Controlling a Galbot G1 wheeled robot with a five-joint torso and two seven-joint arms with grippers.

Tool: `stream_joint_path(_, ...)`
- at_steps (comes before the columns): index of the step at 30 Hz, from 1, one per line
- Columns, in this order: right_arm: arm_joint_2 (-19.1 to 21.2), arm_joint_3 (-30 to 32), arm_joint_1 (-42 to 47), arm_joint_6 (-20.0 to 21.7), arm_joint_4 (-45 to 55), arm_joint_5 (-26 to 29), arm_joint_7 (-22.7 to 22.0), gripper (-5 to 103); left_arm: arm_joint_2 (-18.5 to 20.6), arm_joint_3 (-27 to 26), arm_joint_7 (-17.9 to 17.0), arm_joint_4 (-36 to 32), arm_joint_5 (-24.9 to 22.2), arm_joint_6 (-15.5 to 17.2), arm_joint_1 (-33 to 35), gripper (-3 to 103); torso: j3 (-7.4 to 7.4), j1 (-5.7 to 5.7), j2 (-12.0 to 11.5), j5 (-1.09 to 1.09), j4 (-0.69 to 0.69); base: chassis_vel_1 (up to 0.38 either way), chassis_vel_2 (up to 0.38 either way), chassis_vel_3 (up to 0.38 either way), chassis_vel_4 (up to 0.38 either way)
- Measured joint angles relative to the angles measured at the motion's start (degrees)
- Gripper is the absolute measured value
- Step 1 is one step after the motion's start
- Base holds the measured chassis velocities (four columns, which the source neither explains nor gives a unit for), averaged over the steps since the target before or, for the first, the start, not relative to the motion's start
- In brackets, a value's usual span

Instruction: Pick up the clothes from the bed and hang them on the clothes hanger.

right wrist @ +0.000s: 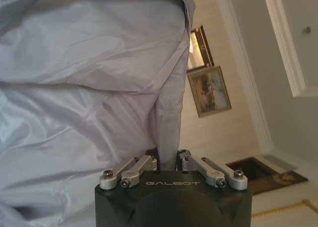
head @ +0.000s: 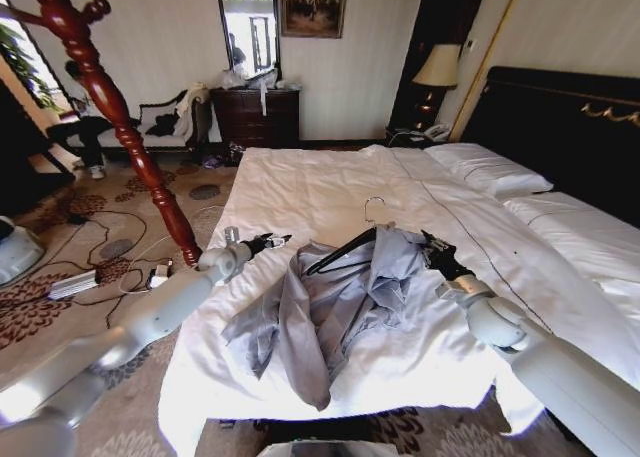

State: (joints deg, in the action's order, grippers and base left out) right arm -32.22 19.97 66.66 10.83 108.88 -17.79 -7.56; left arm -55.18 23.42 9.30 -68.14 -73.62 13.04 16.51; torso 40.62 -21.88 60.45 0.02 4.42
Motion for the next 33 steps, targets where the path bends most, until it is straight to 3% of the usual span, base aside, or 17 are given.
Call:
stream_joint_path(2,0.0,-0.2,-0.1,0.0,0.0,0.0,0.0,15,-1.1,0.2,0.5,1.7,0.2,0.1,-0.2,100,0.0,0.0,0.0,-0.04,-0.02,0.0,0.0,0.0,0.0)
stream_joint_path(4,0.0,-0.3,-0.5,-0.1,-0.2,-0.1,-0.1,15,-4.7,-0.1,1.2,6.8,0.7,0.7,-1.0,100,0.0,0.0,0.0,-0.02,0.05,0.0,0.0,0.0,0.0)
stream_joint_path(8,0.1,-0.4,-0.8,-0.2,-0.3,-0.1,-0.2,15,-8.5,-0.8,-0.6,11.3,1.8,2.6,-2.0,100,0.0,-0.01,0.0,-0.01,0.09,0.0,0.0,0.0,0.0)
stream_joint_path(10,0.1,-0.5,-1.0,-0.2,-0.2,-0.1,-0.2,15,-10.7,-1.2,-1.9,13.5,2.7,3.9,-2.5,100,0.01,-0.01,0.0,-0.02,0.03,0.0,0.0,0.0,0.0)
stream_joint_path(17,0.4,-0.4,-0.9,-0.2,-0.2,0.0,-0.5,15,-15.2,-1.5,-2.6,18.7,5.8,5.3,-3.5,100,0.0,-0.01,0.0,-0.01,0.07,0.0,0.0,0.0,0.0)
stream_joint_path(24,0.3,-0.3,-0.7,-0.2,-0.3,0.2,-0.7,15,-19.3,-1.6,-0.7,24.1,10.2,5.3,-4.6,102,0.0,0.0,0.0,-0.02,0.03,0.0,0.0,0.0,0.0)
stream_joint_path(32,0.2,-0.2,-0.6,-0.3,-0.2,0.5,-0.8,15,-23.9,-1.6,1.4,29.7,13.2,4.6,-6.1,87,0.0,0.0,0.0,-0.01,0.04,0.0,0.0,0.0,0.0)
stream_joint_path(33,0.4,0.1,-0.4,-0.3,-0.1,0.6,-0.9,15,-24.7,-1.6,1.6,30.8,13.7,4.6,-6.4,76,0.0,-0.01,0.0,-0.02,0.05,0.0,0.0,0.0,0.0)
